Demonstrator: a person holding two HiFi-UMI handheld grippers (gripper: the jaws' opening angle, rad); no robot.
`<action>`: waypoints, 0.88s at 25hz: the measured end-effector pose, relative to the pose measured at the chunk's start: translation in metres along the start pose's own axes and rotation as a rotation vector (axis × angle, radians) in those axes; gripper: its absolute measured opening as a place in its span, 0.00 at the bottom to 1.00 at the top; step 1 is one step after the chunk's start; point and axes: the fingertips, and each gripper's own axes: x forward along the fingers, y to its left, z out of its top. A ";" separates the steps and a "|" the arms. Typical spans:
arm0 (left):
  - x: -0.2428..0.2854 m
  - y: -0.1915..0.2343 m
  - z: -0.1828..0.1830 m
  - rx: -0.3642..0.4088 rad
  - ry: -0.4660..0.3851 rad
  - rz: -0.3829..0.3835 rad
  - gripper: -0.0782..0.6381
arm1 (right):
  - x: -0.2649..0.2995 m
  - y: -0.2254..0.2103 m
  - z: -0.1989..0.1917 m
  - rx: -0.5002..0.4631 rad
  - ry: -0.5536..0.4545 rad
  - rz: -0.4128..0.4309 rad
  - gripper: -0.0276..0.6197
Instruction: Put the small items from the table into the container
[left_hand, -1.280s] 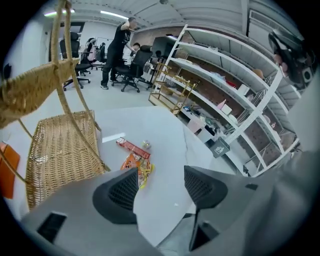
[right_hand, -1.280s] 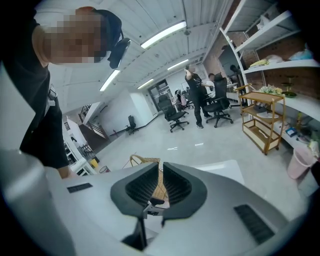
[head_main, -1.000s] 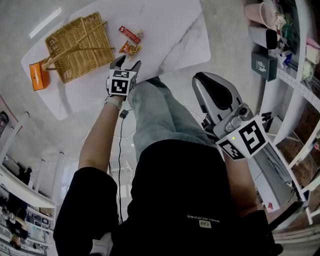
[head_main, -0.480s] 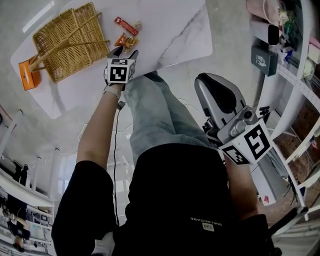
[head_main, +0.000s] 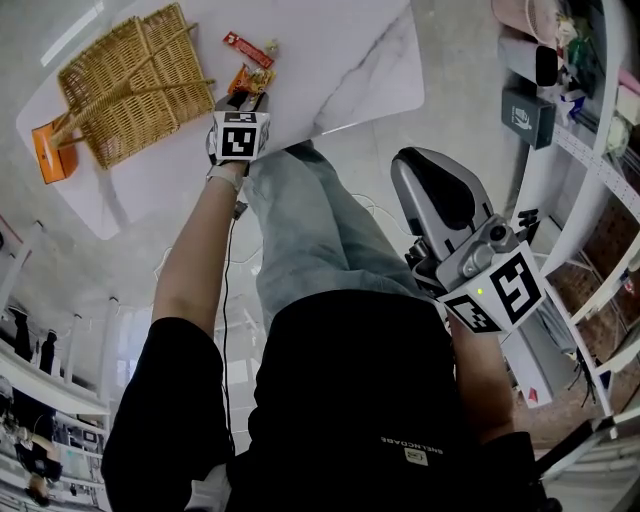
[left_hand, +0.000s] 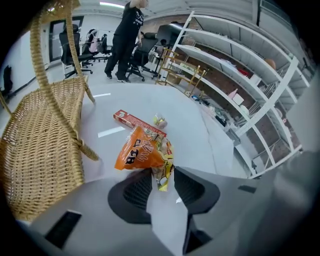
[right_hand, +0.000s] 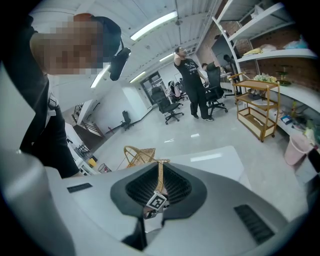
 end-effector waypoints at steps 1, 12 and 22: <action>-0.001 0.000 0.001 0.008 0.001 0.001 0.30 | -0.001 0.000 0.000 0.001 -0.001 -0.001 0.06; -0.024 -0.006 0.017 0.065 -0.012 0.001 0.27 | -0.010 0.001 0.017 -0.007 -0.029 -0.005 0.06; -0.076 -0.039 0.048 0.132 -0.069 -0.030 0.26 | -0.026 0.017 0.043 -0.028 -0.074 0.015 0.06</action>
